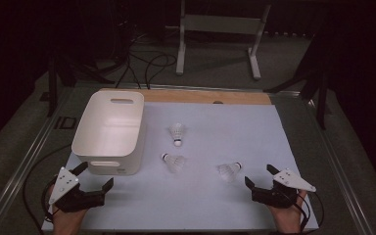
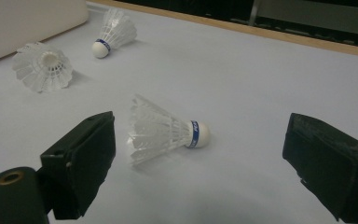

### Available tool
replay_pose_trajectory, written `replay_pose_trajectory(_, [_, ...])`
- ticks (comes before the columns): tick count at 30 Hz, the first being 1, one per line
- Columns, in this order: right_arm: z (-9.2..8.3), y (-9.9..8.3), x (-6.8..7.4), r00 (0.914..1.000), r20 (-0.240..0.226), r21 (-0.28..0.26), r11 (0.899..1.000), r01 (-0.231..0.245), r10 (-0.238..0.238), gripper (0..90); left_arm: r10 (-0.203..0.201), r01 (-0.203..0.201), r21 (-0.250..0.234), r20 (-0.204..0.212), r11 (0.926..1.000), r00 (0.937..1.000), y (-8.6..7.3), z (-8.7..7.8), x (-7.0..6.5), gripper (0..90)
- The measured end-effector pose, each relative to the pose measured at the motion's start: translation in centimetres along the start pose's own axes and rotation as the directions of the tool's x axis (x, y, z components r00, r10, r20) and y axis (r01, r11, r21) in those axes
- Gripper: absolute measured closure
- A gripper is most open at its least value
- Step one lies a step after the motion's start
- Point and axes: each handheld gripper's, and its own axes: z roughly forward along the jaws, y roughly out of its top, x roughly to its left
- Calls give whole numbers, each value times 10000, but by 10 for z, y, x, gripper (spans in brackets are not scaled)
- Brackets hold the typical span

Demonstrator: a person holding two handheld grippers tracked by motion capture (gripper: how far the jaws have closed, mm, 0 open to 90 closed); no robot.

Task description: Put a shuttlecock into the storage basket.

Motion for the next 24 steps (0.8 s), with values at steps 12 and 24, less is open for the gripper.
replay_pose_trajectory(12, [5,5,0,10000,-44,158,9999,71,-70,88,-241,242,39,-172,9997,9996,-5,-2,5,2])
replay_pose_trajectory(24, [5,8,0,9998,187,261,9996,90,-95,88,-154,161,273,-235,9995,9996,-7,3,4,2])
